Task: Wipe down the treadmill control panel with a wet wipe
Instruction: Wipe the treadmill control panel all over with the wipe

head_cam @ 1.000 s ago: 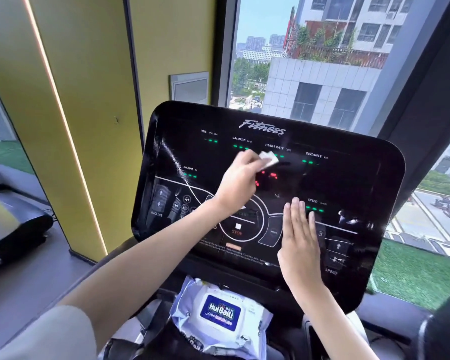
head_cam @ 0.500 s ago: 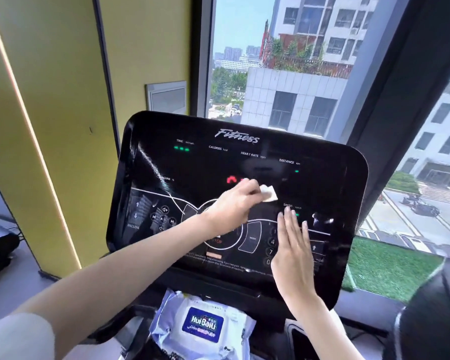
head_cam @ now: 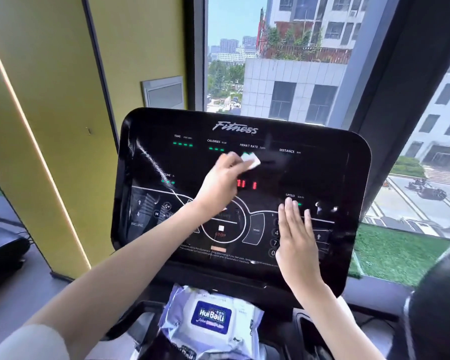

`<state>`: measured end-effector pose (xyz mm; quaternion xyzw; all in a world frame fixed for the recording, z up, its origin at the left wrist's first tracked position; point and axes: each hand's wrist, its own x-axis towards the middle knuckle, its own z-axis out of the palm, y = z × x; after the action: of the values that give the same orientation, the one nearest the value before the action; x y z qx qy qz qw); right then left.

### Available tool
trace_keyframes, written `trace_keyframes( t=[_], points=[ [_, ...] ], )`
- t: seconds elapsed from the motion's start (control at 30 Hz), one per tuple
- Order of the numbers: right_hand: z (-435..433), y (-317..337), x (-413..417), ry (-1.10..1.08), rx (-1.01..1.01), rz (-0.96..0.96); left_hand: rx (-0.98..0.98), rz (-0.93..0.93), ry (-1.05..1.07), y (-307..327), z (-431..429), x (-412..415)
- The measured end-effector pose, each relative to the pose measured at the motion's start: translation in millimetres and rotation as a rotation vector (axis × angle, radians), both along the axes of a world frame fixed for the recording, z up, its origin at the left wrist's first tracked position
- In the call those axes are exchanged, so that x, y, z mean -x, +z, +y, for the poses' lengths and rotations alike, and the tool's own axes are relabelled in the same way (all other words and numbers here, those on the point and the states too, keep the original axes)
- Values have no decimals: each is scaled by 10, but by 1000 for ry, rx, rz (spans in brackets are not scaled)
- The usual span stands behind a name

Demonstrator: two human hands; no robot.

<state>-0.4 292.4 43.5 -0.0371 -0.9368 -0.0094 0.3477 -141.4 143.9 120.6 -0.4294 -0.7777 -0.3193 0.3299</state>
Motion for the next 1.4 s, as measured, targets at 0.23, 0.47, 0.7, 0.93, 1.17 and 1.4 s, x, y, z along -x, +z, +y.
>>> trace_keyframes(
  t=[0.23,0.47,0.7,0.93,1.17,1.4],
  points=[
    [30,-44,20,24,-21,61,377,198,-243,-417,7,-253],
    [42,-49,29,22,-28,75,206,98,-107,-311,38,-268],
    [33,-38,14,3,-35,44,-192,-96,95,-100,93,-88],
    [154,1,-74,26,26,-3,208,126,-123,-31,195,-78],
    [243,-228,-345,-1,130,65,465,251,-282,-167,388,-351],
    [201,-307,-432,-100,171,107,148,104,-104,-54,578,-326]
  ],
)
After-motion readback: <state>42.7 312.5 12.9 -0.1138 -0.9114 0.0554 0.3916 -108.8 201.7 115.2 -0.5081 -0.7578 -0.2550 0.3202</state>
